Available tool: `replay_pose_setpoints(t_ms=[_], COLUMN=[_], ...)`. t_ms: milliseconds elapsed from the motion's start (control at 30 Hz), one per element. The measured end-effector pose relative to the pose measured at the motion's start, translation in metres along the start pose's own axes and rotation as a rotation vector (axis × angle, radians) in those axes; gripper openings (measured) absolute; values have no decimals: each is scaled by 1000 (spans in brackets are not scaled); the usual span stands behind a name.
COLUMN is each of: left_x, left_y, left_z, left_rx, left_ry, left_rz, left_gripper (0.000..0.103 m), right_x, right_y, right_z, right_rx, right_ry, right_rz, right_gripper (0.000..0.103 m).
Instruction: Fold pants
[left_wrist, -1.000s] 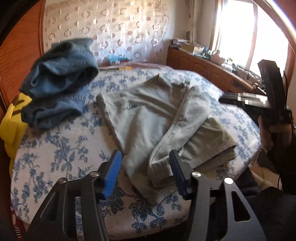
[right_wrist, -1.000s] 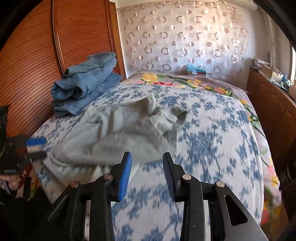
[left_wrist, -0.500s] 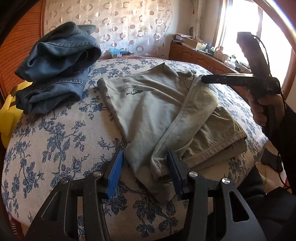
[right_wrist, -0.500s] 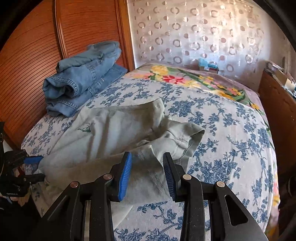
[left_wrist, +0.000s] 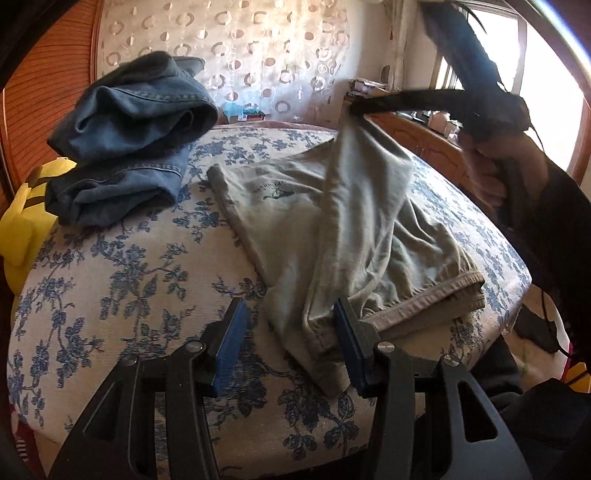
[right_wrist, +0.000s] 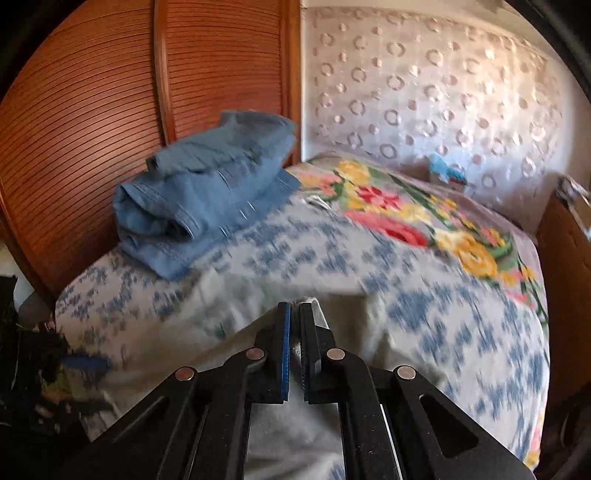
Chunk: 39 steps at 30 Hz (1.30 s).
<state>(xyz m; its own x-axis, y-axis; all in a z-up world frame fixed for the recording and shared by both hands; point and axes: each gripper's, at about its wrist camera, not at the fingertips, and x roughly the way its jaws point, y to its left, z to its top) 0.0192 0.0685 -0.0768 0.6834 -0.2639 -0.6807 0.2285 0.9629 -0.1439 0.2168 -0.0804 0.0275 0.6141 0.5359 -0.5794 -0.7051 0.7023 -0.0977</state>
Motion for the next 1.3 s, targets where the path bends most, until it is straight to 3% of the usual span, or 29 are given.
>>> replay_pose_setpoints(t_ms=[233,433,467,567,600,700,800,933,1300], left_x=[-12,-17,-17,-17,-17,-16,-10,-2,14], left_y=[8,12,11,8,8,6,3,1,4], left_z=[-5,-6,-5,-3,-1,2,8,16,45], left_rx=[-7,-14,-14,-16,-19,-20,-10,12,56], left_ry=[-7,-10,-10,-7,-5,-3,-4,-2,-5], left_rz=[12,19,19,11,5,-11,-3,15,74], left_gripper=[50,50,50,50,52,57,71,80,80], right_x=[47,74,75,69,64,47,29,13,11], right_y=[34,38,36,29,26,19,7,-10,-46], right_z=[28,32,32,29,27,21,6,-17,-50], right_rx=[-89,-69,-54,-30,-20,11,40,72,179], right_ry=[-19,7,12,19,14,9,-1,8,55], right_rz=[27,41,46,18,17,-8,-27,-65,-124], right_gripper=[5,5,10,31,33,36,36,37,37])
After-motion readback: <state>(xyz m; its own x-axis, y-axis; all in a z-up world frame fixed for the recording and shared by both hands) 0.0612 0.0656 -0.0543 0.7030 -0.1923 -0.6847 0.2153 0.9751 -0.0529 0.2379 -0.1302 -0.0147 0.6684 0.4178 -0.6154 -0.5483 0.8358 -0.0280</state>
